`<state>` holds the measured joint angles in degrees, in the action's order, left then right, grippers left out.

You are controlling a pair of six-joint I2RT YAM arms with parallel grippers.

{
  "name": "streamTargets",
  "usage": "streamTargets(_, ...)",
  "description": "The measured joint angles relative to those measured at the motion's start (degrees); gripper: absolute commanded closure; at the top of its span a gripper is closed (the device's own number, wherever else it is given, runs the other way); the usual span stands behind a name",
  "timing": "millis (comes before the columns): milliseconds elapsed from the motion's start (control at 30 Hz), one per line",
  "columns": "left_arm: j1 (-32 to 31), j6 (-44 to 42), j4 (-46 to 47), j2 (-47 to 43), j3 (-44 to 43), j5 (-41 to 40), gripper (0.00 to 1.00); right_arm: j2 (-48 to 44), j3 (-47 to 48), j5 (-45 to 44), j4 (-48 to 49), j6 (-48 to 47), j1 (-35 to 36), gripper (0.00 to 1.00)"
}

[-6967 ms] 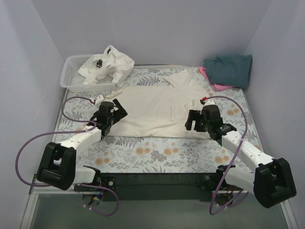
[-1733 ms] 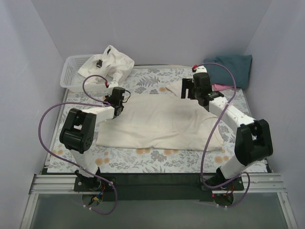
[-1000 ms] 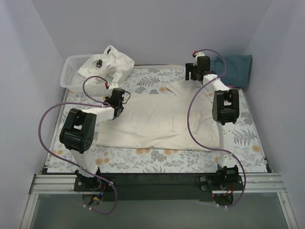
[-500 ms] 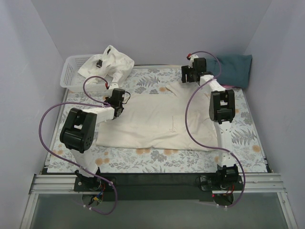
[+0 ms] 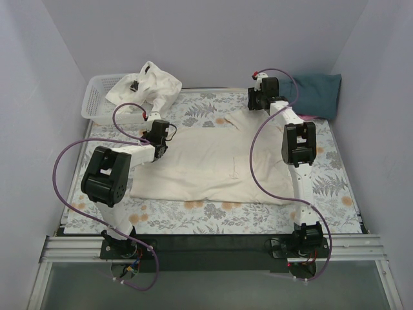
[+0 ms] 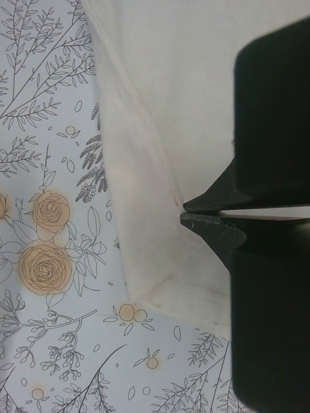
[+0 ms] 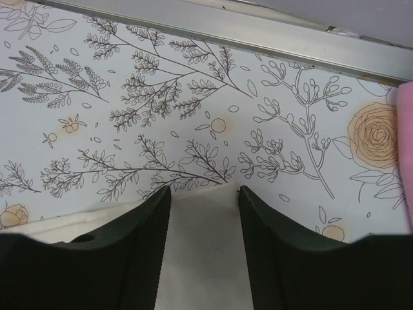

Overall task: Fold and stack the t-shirts
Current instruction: Fold the tshirt

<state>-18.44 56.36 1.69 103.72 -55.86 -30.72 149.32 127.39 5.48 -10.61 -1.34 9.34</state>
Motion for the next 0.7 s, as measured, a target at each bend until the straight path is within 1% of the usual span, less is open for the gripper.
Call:
streamTargets(67, 0.04, 0.00, -0.02, 0.00, 0.00, -0.02, 1.00, 0.00, 0.00, -0.22, -0.02, -0.09, 0.00, 0.67)
streamTargets(100, 0.07, 0.00, -0.02, 0.00, 0.00, -0.07, 1.00, 0.00, 0.00, -0.35, -0.04, -0.04, 0.00, 0.72)
streamTargets(167, 0.17, 0.00, -0.04, 0.00, 0.00, -0.17, 1.00, 0.00, 0.00, -0.42, -0.07, -0.11, 0.00, 0.76)
streamTargets(267, 0.33, 0.00, -0.13, 0.00, 0.00, -0.31, 1.00, 0.00, 0.00, -0.39, -0.07, -0.07, 0.00, 0.90)
streamTargets(300, 0.37, 0.00, -0.17, 0.00, 0.00, -0.33, 1.00, 0.00, 0.00, -0.39, -0.07, -0.13, 0.00, 0.98)
streamTargets(500, 0.48, 0.00, -0.24, 0.00, 0.00, -0.33, 1.00, -0.42, -0.83, -0.57, 0.31, -0.20, 0.00, 0.99)
streamTargets(700, 0.66, -0.04, -0.37, 0.02, -0.13, -0.35, 1.00, -7.21, -10.10, -0.59, 1.18, -0.11, 0.00, 0.99)
